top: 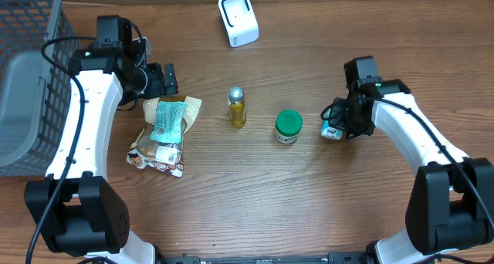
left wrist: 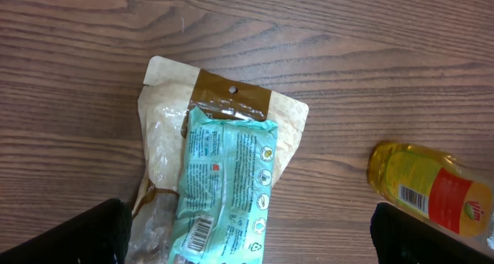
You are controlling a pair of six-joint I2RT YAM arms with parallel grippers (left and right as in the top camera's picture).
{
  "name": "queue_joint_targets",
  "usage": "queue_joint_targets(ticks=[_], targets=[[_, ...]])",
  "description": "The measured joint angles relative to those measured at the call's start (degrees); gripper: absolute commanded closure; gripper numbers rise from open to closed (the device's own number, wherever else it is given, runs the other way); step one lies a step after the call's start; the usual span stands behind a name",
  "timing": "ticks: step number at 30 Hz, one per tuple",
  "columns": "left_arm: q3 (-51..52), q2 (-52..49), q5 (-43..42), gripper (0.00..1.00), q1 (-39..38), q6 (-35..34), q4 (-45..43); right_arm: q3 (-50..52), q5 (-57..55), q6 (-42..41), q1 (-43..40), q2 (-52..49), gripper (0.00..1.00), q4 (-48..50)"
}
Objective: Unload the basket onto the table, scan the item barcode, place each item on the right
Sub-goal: 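Grasp the teal tissue pack with the right gripper, lift off jar, then lower the tissue pack onto the table right of the jar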
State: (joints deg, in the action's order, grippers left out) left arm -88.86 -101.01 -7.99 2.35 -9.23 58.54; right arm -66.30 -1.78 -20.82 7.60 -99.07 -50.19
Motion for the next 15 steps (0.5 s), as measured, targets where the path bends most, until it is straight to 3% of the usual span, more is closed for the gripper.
queue_joint_targets(ticks=[4,6,9,12,15], targets=[[-0.02,0.0,0.0,0.01,0.0,0.0,0.0,3.02,-2.1,0.07,0.0,0.0,0.96,3.91],[-0.02,0.0,0.0,0.01,0.0,0.0,-0.02,4.28,-3.69,-0.09,0.0,0.0,0.68,4.57],[-0.02,0.0,0.0,0.0,0.0,0.0,0.0,4.74,-6.14,0.26,0.0,0.0,0.46,4.9],[-0.02,0.0,0.0,0.0,0.0,0.0,-0.02,4.9,-9.03,0.28,0.0,0.0,0.44,8.92],[-0.02,0.0,0.02,0.0,0.0,0.0,-0.02,2.01,-6.58,-0.17,0.0,-0.11,0.54,5.44]])
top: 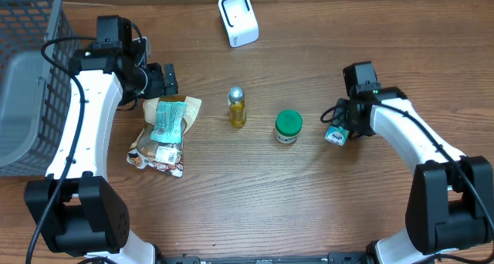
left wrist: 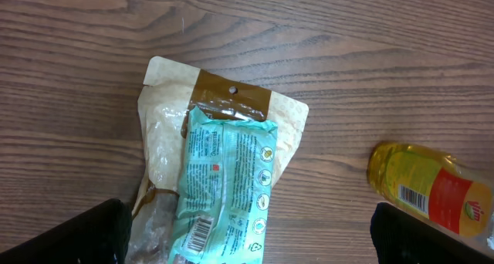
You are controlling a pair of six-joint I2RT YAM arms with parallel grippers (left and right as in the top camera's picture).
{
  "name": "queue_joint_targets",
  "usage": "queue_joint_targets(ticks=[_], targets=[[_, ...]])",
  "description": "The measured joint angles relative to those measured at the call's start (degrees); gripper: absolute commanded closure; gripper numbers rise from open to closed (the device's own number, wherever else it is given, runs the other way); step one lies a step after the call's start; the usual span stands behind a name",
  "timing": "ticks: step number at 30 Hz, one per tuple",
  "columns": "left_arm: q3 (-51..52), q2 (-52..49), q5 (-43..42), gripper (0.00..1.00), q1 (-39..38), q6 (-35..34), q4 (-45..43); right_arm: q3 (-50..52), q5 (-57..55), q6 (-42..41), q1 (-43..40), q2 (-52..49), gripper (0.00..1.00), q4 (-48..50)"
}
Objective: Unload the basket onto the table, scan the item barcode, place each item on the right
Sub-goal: 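Lower the tissue pack onto the table right of the jar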
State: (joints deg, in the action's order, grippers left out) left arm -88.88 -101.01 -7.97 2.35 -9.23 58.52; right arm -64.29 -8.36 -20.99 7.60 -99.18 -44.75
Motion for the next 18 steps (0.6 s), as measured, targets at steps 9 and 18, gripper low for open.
queue_joint_targets(ticks=[9,18], targets=[[0.0,0.0,-0.02,0.0,0.0,0.0,0.02,-0.55,5.44,-4.72,1.22,0.0,0.63,-0.2],[0.0,0.0,-0.02,0.0,0.0,0.0,0.0,4.72,2.32,-5.77,1.22,0.0,0.59,2.78]])
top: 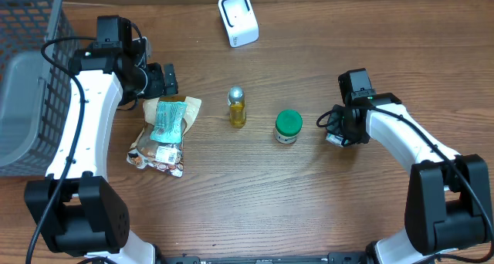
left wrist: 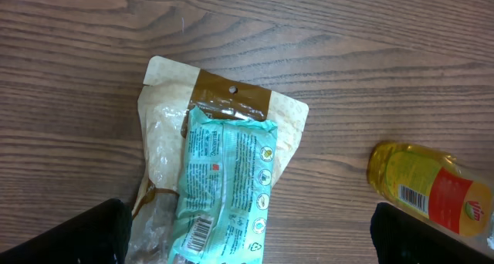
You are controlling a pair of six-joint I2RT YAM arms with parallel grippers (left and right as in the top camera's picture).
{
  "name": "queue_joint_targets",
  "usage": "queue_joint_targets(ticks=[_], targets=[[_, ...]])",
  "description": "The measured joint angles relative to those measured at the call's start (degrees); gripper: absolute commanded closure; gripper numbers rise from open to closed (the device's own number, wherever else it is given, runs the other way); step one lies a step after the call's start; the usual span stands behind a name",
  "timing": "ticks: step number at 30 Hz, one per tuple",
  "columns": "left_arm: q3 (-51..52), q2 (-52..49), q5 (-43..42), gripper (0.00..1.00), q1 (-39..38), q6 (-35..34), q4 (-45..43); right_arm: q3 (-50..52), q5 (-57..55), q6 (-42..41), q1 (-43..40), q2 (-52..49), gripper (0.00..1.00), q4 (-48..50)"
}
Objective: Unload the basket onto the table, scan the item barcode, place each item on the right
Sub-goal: 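Lower the tissue pack onto the table right of the jar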
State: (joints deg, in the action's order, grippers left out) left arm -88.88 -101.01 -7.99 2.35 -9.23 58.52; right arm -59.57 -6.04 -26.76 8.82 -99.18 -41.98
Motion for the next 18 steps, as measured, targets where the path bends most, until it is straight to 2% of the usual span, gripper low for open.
queue_joint_targets(ticks=[9,11,14,18], targets=[[0.0,0.0,0.0,0.01,0.0,0.0,0.0,0.79,-0.85,0.0,0.0,0.0,0.48,1.16],[0.0,0.0,0.0,0.01,0.0,0.0,0.02,-1.09,-0.85,-0.02,0.0,-0.04,0.46,-2.16],[0.0,0.0,0.0,0.01,0.0,0.0,-0.04,-9.97,-0.85,0.07,0.0,-0.13,0.45,-10.49],[0.02,0.0,0.0,0.01,0.0,0.0,0.02,-14.38,-0.85,0.22,0.33,-0.04,0.45,-13.46]])
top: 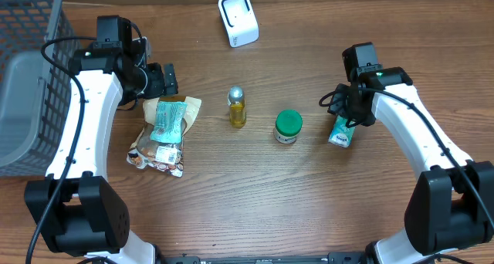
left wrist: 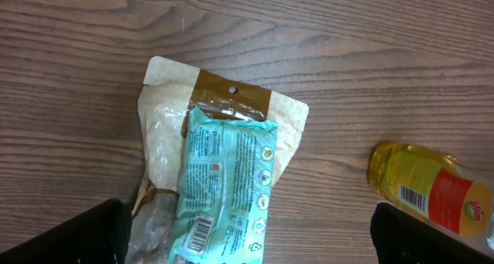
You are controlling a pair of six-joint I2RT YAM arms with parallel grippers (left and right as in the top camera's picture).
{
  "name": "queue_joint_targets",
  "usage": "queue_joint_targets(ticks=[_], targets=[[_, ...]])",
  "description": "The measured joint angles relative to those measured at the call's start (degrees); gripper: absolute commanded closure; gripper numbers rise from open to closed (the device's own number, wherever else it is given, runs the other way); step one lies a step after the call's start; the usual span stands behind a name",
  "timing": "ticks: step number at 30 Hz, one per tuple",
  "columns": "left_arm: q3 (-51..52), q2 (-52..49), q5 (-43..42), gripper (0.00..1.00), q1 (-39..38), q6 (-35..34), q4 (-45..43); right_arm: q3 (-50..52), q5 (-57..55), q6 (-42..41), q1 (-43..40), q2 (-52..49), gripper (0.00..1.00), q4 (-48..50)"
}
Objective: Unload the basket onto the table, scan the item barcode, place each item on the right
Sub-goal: 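Lower the tissue pack onto the table right of the jar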
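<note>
A small teal carton [top: 340, 132] hangs tilted at the table's right, its top end under my right gripper [top: 349, 116], which looks shut on it; the wrist hides the fingers. The white barcode scanner [top: 238, 18] stands at the far middle edge. My left gripper [left wrist: 248, 233] is open, its dark fingertips [left wrist: 96, 231] spread wide above a teal snack pack [left wrist: 225, 188] lying on a beige pouch [left wrist: 231, 102]. In the overhead view the left gripper [top: 164, 80] sits at the pouches' far end.
A yellow oil bottle [top: 237, 108] and a green-lidded jar [top: 288, 126] stand mid-table between the arms. The bottle [left wrist: 428, 191] also shows at the right of the left wrist view. A grey wire basket [top: 27, 79] fills the left edge.
The right gripper has moved up and slightly right, and the teal carton now shows longer and tilted beneath it instead of mostly hidden under the wrist. The left arm has not moved.
The right gripper stood over the small carton lying right of the jar, then shifted slightly lower and left over it at the two later moments. Now the carton is up on end under the raised gripper. The left gripper stayed open above the pouches throughout.
</note>
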State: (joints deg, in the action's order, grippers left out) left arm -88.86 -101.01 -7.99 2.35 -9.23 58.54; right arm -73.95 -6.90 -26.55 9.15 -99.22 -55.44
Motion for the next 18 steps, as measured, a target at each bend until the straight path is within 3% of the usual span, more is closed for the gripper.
queue_joint_targets(ticks=[7,18], targets=[[0.0,0.0,0.0,0.0,0.0,0.0,-0.02,6.25,-0.15,0.02,3.43,-1.44,0.45,5.6],[-0.02,0.0,0.0,0.0,0.0,0.0,-0.02,9.6,-9.79,-0.42,6.38,-4.5,0.48,9.49]])
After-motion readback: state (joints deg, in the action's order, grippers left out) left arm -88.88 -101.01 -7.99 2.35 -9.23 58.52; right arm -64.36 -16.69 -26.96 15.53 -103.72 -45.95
